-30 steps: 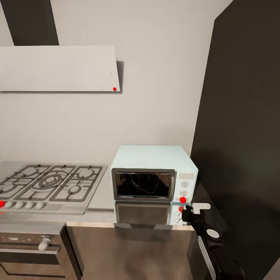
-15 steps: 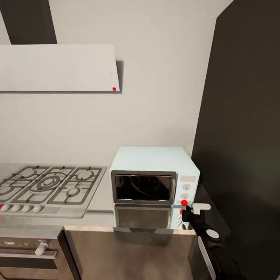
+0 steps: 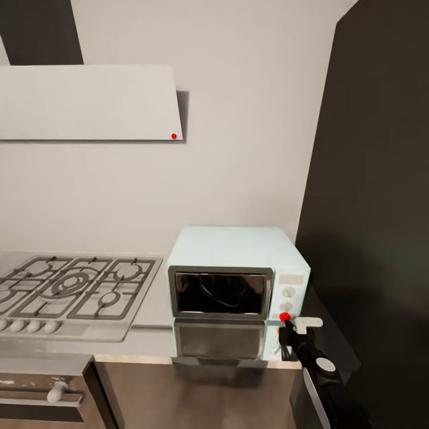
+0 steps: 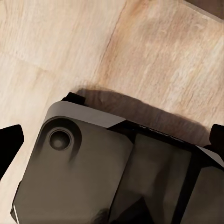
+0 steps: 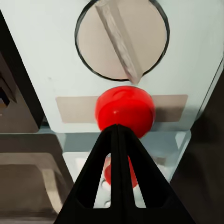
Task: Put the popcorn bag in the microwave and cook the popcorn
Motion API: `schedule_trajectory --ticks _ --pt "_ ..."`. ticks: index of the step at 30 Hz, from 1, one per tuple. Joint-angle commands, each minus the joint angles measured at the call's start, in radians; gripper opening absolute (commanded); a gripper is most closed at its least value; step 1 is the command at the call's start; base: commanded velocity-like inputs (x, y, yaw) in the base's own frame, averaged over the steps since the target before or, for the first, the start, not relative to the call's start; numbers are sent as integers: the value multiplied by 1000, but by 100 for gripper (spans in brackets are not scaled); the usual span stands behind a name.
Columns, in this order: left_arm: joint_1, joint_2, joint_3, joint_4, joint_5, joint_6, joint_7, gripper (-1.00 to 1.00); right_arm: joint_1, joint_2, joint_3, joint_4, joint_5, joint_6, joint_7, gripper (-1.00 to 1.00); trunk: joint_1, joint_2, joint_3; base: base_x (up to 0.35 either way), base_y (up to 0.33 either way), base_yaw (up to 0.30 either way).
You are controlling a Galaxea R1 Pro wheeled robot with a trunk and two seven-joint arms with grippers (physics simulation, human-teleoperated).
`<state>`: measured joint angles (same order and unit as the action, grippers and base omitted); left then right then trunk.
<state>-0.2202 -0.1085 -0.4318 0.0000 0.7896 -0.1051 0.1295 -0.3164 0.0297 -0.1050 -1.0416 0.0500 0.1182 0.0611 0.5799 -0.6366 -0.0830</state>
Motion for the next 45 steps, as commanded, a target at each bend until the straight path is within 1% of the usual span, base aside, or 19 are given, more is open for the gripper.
schedule_trajectory --ticks 1,8,14,28,38,45 --pt "-1 0 -8 0 6 -2 4 100 0 1 -4 -2 5 5 6 -100 0 -2 -2 74 0 0" --pt "-1 0 -8 0 7 -2 4 100 0 0 -4 2 5 5 6 -100 0 -2 -2 70 0 0" --pt "-1 0 -8 0 6 -2 4 100 0 -2 -7 41 8 4 6 -100 0 -2 -2 11 0 0" --pt "-1 0 -8 0 6 -2 4 100 0 -5 -13 43 9 0 6 -100 0 -2 -2 5 0 0" --pt "-1 1 -8 0 7 -2 4 100 0 -5 -13 43 10 0 6 -100 0 -2 -2 180 0 0" --pt "-1 0 -8 -1 6 -4 4 100 0 -7 -13 42 10 0 6 -100 0 -2 -2 -11 0 0"
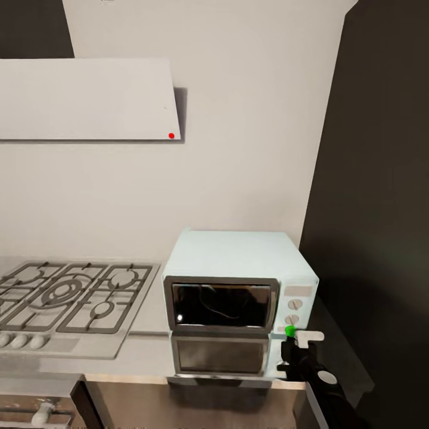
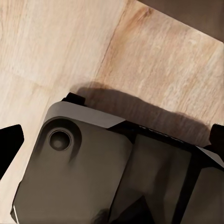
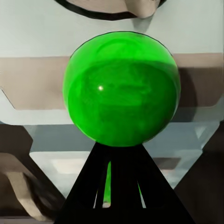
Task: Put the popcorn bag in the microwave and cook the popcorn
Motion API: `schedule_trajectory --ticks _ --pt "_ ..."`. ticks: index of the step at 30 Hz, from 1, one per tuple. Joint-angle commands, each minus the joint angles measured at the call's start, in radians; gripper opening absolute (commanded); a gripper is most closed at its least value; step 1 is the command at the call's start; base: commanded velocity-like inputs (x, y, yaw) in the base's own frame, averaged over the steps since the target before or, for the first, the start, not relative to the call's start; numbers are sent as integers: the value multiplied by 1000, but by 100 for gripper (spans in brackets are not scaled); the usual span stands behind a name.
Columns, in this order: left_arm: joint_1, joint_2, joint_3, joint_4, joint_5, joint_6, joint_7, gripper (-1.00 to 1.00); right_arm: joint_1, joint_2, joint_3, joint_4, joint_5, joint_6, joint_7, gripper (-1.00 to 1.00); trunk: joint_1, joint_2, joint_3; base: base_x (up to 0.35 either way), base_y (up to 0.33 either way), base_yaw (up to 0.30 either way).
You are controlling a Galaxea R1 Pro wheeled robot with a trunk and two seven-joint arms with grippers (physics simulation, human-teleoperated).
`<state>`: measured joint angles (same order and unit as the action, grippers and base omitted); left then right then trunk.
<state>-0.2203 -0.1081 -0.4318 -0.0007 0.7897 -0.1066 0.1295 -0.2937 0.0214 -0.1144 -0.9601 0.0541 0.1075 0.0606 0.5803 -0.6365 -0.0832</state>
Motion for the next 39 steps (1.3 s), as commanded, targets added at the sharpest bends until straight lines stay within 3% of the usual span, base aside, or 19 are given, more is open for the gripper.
schedule_trajectory --ticks 1,12,17,20,25,29,31,33,36,39 --pt "-1 -1 -8 0 6 -2 4 100 -22 1 -4 -40 6 11 7 -100 0 -2 -2 -216 0 0" --pt "-1 -1 -8 0 6 -2 10 100 -22 -1 -2 -61 6 13 14 -100 0 -2 -2 -327 0 0" --pt "-1 -1 -8 0 6 -2 10 100 -22 -1 -1 -157 13 33 17 -100 0 -2 -2 -335 0 0" --pt "-1 -1 -8 0 6 -2 10 100 -22 -1 0 -179 17 73 18 -100 0 -2 -2 -335 0 0" --pt "-1 -1 -8 0 6 -2 10 100 -22 1 1 -240 19 219 18 -100 0 -2 -2 -335 0 0" --pt "-1 -1 -8 0 6 -2 10 100 -22 2 1 -227 9 275 18 -100 0 -2 -2 -333 0 0" --pt "-1 -1 -8 0 6 -2 10 100 -22 2 1 -147 7 268 16 -100 0 -2 -2 -294 0 0" --pt "-1 -1 -8 0 6 -2 9 100 -22 -1 1 14 15 217 13 -100 0 -2 -2 -219 0 0" --pt "-1 -1 -8 0 6 -2 7 100 -22 1 8 307 24 -37 7 -100 0 -2 -2 -63 0 0" --pt "-1 -1 -8 0 5 -2 7 100 -22 3 17 578 67 -195 2 -100 0 -2 -2 -7 0 0"
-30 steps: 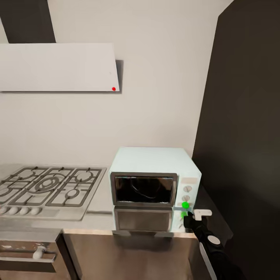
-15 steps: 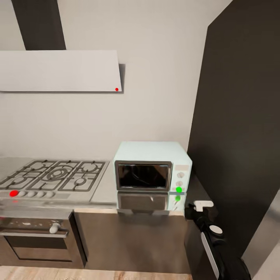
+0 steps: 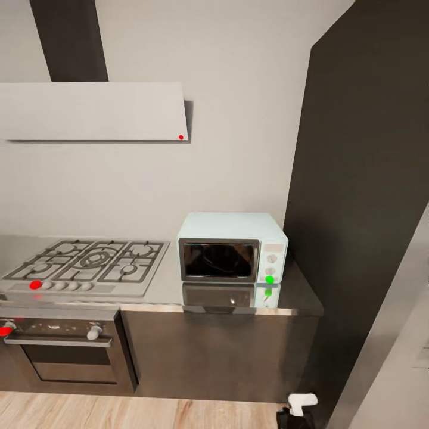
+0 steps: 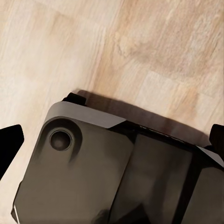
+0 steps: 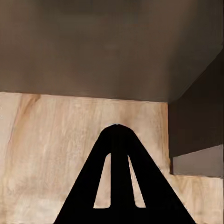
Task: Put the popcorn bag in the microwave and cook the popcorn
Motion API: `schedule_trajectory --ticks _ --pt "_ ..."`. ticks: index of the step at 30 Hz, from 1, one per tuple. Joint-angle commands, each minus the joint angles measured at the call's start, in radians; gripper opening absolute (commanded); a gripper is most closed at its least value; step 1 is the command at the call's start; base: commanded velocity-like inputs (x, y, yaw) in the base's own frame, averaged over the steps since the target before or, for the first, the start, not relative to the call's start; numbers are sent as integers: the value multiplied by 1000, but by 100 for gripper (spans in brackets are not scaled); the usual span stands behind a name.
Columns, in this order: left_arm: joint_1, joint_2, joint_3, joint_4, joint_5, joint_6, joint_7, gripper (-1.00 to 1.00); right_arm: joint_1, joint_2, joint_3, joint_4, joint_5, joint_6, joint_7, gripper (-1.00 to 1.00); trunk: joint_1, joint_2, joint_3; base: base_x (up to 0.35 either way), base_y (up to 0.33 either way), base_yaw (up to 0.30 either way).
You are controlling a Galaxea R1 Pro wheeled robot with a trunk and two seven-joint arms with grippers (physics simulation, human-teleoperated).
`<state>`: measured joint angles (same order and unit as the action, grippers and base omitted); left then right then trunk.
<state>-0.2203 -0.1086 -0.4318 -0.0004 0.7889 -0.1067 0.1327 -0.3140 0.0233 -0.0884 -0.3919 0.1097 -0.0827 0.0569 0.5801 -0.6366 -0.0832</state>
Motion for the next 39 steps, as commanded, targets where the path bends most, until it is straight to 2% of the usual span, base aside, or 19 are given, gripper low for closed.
schedule_trajectory --ticks 1,6,10,14,17,22,26,27,30,31,39 --pt "-1 0 -8 0 7 -2 4 100 -2 1 -10 54 17 -26 5 -100 0 -1 -2 -2 0 0" --pt "-1 0 -9 0 6 -2 4 100 -2 -4 -14 300 25 -81 -8 -100 0 -1 -2 0 0 0" --pt "-1 0 -8 0 6 -2 2 100 2 -15 -14 403 21 -72 -12 -100 0 -1 -2 0 0 0" --pt "-1 0 -8 -1 4 -2 0 100 8 -38 -15 424 20 -56 -15 -100 0 -1 -2 0 0 0" --pt "-1 0 -9 -1 3 -2 0 100 79 -63 -14 426 21 -61 -15 -100 0 -1 -2 0 0 0" --pt "-1 0 -11 0 -4 12 -1 100 116 -72 -16 427 19 -64 -8 -100 0 -1 -2 0 0 0" --pt "-1 38 -19 -2 -17 107 -2 100 128 -72 -15 427 20 -56 -2 -100 0 -1 -2 0 0 0" --pt "-1 49 -22 -2 -30 131 -3 100 129 -72 -15 427 20 -55 -2 -100 0 -1 -2 0 0 0" --pt "-1 55 -23 -3 -76 146 -4 100 130 -72 -14 427 21 -54 -2 -100 0 -1 -2 0 0 0" --pt "-1 64 -16 -3 -103 -19 5 100 130 -49 -21 426 22 -52 -15 -100 0 -1 -2 0 0 0" --pt "-1 64 -16 -3 -103 -19 5 100 130 -49 -21 426 22 -51 -15 -100 0 -1 -2 0 0 0"
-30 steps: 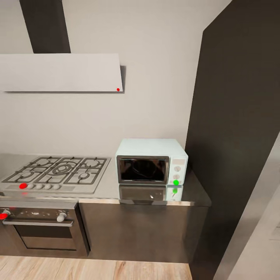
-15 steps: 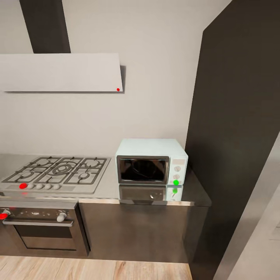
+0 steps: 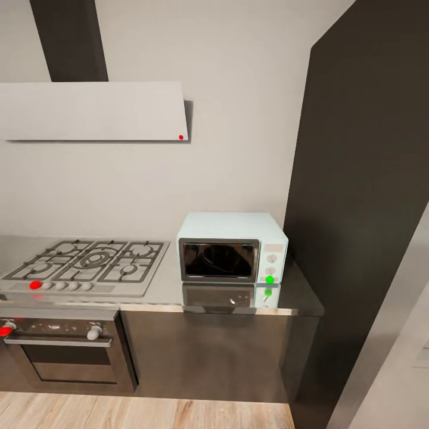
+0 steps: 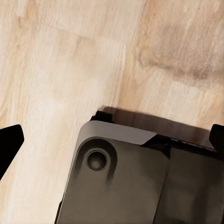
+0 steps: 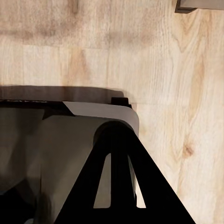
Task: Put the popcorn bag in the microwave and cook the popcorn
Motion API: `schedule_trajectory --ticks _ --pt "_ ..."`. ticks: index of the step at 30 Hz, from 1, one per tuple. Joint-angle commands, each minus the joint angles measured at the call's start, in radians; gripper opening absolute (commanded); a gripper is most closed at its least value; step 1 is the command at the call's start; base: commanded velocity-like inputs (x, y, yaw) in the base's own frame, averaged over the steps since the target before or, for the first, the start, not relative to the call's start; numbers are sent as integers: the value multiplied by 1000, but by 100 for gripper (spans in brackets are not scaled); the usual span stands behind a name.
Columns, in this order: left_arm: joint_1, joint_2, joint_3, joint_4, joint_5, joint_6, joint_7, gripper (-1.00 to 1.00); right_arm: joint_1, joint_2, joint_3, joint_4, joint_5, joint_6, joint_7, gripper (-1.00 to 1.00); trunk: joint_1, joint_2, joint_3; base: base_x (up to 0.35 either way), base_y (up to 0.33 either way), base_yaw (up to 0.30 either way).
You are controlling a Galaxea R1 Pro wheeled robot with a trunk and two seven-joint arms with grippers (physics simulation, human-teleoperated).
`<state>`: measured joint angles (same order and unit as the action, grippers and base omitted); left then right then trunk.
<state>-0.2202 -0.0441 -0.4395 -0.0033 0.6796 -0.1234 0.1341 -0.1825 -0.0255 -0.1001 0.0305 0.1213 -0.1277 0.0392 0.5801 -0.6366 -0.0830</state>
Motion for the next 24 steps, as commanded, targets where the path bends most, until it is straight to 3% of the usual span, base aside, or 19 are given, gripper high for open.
schedule_trajectory --ticks 1,24 --pt "-1 0 -8 0 6 -2 4 100 -2 -1 -9 3 10 -6 2 -100 0 -2 -2 0 0 0" --pt "-1 0 -8 0 6 -2 4 100 -2 -1 -9 3 10 -6 2 -100 0 -2 -2 0 0 0"
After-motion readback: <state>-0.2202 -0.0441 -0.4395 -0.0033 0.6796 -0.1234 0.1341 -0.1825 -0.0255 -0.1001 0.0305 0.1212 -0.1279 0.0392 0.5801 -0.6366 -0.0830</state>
